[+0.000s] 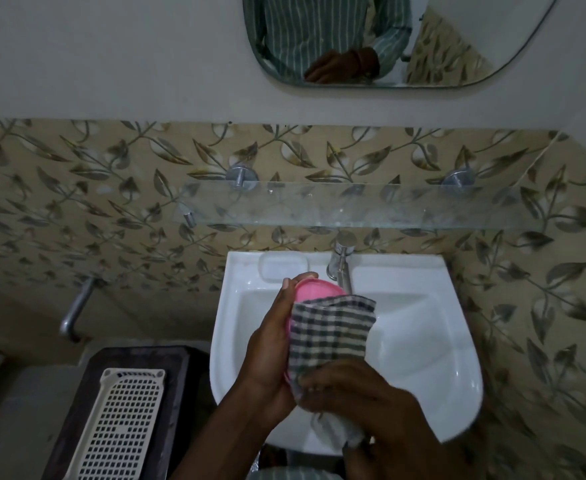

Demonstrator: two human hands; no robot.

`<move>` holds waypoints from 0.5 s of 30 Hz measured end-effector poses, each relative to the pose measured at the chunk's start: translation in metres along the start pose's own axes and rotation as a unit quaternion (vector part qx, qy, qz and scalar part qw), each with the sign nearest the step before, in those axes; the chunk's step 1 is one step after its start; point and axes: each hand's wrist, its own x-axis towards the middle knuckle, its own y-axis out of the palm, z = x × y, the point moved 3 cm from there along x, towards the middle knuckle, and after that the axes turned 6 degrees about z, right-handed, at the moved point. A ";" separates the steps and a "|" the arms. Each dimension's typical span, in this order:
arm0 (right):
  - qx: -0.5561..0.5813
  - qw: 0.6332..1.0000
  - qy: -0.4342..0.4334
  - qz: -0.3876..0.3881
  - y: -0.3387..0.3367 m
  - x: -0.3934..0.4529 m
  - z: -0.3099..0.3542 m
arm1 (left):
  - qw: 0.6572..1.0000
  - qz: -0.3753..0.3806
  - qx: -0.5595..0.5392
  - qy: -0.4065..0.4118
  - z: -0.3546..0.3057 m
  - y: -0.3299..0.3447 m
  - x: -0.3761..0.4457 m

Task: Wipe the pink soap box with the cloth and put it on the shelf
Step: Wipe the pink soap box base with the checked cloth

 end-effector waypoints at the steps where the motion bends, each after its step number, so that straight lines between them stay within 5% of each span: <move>1: -0.011 1.000 -0.015 -0.006 -0.004 0.003 0.000 | 1.000 0.003 0.012 -0.001 0.003 0.002 0.000; 4: -0.084 0.995 -0.017 -0.042 -0.018 0.018 -0.013 | 0.999 0.043 0.014 -0.008 0.014 0.010 -0.002; 8: -0.119 0.983 0.089 -0.105 -0.024 0.026 -0.030 | 0.997 0.032 0.056 0.031 0.014 0.008 -0.007; 15: -0.017 0.993 0.009 -0.117 -0.012 0.013 -0.022 | 0.998 0.038 0.054 0.020 0.016 0.008 -0.011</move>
